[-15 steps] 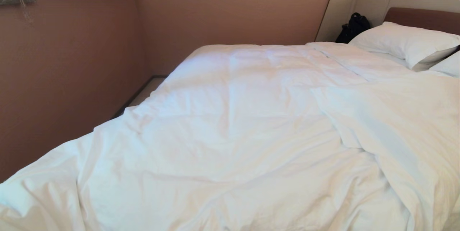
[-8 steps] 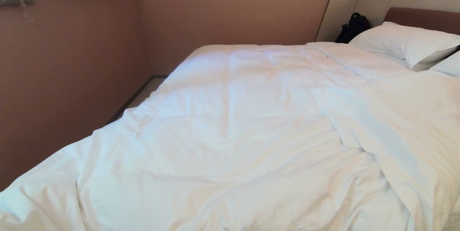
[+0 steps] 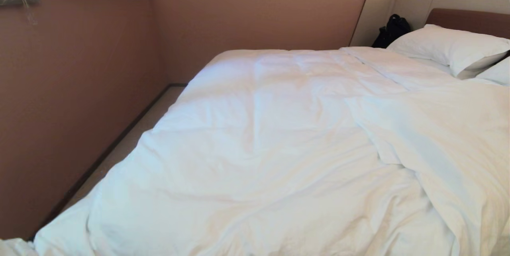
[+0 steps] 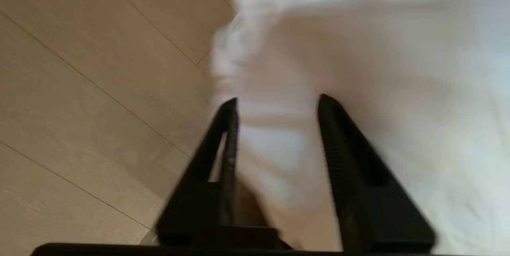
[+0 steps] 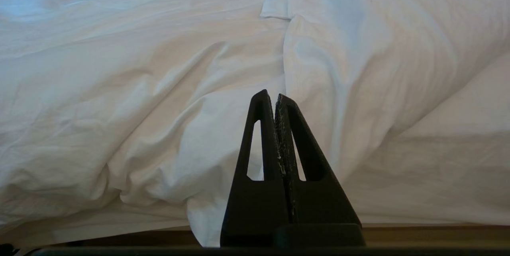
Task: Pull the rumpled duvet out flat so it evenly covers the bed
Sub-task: Flatten the corners of the folded blanket
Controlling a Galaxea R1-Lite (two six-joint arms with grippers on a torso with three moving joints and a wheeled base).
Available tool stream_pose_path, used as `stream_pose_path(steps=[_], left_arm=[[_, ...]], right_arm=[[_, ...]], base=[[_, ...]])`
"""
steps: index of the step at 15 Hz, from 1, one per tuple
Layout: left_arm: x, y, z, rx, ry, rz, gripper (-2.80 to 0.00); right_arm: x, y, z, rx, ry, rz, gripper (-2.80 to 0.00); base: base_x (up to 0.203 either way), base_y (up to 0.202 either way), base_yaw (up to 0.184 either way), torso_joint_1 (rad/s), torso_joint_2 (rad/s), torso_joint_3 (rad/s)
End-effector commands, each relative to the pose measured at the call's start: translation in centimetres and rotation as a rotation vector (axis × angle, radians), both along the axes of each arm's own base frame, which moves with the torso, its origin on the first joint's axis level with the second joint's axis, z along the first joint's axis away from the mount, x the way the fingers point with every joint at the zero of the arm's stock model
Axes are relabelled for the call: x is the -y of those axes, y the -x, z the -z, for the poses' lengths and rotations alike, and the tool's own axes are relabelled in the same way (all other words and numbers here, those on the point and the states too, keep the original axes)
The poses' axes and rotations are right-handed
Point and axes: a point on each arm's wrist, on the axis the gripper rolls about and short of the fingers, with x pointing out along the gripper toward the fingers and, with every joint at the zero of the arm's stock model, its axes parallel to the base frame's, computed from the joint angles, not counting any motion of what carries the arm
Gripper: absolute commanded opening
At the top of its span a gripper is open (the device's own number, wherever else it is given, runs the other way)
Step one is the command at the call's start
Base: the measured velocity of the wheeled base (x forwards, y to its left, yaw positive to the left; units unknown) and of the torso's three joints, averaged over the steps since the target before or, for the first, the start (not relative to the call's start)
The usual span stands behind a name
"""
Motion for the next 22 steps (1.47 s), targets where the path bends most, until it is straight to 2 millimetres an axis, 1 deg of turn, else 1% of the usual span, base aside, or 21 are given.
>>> stream_pose_path(steps=[1, 4, 8, 11, 13, 14, 16, 18, 20, 22], left_arm=[[-0.1, 0.3, -0.3, 0.011, -0.005, -0.013, 0.0], [0.3, 1.0, -1.9, 0.062, -0.041, -0.024, 0.0], [1.8, 1.8, -6.1, 0.158, -0.14, -0.04, 0.0], [3.8, 1.6, -10.1, 0.303, -0.242, 0.06, 0.0], [6.0, 0.8, -12.2, 0.375, -0.281, 0.164, 0.0], [7.1, 0.2, -12.9, 0.403, -0.273, 0.205, -2.8], [9.7, -0.8, -14.4, 0.456, -0.229, 0.278, -2.8], [11.6, -1.3, -15.0, 0.488, -0.149, 0.324, -2.8], [13.2, -1.7, -15.1, 0.503, -0.054, 0.365, -2.8], [14.4, -1.5, -14.4, 0.496, 0.035, 0.385, -2.8]], right_arm=[[0.0, 0.0, 0.0, -0.001, 0.0, 0.0, -2.8], [0.0, 0.0, 0.0, -0.001, 0.0, 0.0, -2.8], [0.0, 0.0, 0.0, -0.001, 0.0, 0.0, -2.8], [0.0, 0.0, 0.0, -0.001, 0.0, 0.0, -2.8], [0.0, 0.0, 0.0, -0.001, 0.0, 0.0, -2.8], [0.0, 0.0, 0.0, -0.001, 0.0, 0.0, -2.8], [0.0, 0.0, 0.0, -0.001, 0.0, 0.0, -2.8], [0.0, 0.0, 0.0, -0.001, 0.0, 0.0, -2.8], [0.0, 0.0, 0.0, -0.001, 0.0, 0.0, -2.8], [0.0, 0.0, 0.0, -0.001, 0.0, 0.0, -2.8]], base=[[0.0, 0.0, 0.0, 0.0, 0.0, 0.0], [0.0, 0.0, 0.0, 0.0, 0.0, 0.0], [0.0, 0.0, 0.0, 0.0, 0.0, 0.0], [0.0, 0.0, 0.0, 0.0, 0.0, 0.0], [0.0, 0.0, 0.0, 0.0, 0.0, 0.0], [0.0, 0.0, 0.0, 0.0, 0.0, 0.0], [0.0, 0.0, 0.0, 0.0, 0.0, 0.0], [0.0, 0.0, 0.0, 0.0, 0.0, 0.0], [0.0, 0.0, 0.0, 0.0, 0.0, 0.0], [0.0, 0.0, 0.0, 0.0, 0.0, 0.0]])
